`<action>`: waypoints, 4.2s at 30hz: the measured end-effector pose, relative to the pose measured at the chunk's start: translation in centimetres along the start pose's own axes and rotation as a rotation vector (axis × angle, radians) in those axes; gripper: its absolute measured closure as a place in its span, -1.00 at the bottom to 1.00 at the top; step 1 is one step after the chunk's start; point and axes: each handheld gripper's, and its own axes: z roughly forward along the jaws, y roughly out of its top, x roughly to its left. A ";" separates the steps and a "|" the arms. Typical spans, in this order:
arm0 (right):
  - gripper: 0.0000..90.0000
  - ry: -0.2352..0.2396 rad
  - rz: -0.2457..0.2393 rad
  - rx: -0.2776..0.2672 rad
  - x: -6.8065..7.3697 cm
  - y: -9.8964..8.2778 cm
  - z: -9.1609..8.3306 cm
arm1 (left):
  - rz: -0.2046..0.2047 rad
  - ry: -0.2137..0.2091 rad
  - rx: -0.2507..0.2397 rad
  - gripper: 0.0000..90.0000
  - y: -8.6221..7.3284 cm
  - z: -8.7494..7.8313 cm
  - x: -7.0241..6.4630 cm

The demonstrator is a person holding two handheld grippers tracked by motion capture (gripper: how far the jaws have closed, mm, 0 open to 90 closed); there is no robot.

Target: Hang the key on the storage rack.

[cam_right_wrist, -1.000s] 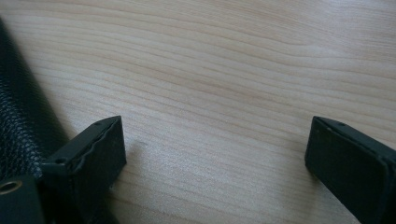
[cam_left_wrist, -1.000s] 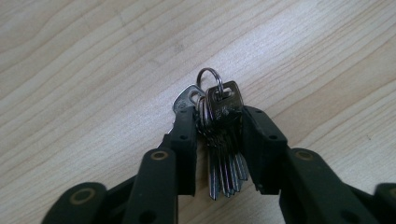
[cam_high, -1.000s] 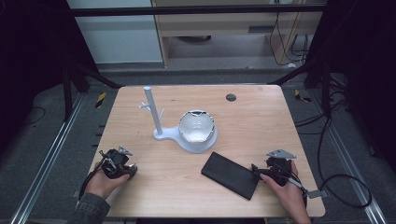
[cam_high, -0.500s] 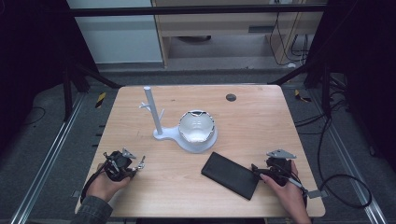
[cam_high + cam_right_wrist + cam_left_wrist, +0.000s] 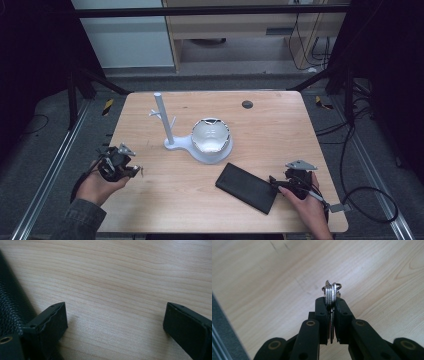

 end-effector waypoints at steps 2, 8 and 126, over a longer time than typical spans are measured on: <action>-0.85 -0.009 -0.002 -0.003 0.0 -0.1 -0.1 | 0.006 0.013 -0.007 0.83 1.1 -1.2 0.5; -0.86 0.003 -0.008 0.001 0.2 -0.1 -0.2 | 0.009 0.034 -0.039 0.83 5.3 -4.3 2.5; -0.96 0.000 -0.006 0.011 0.2 0.2 0.3 | 0.047 0.077 -0.055 0.82 14.6 -6.0 2.9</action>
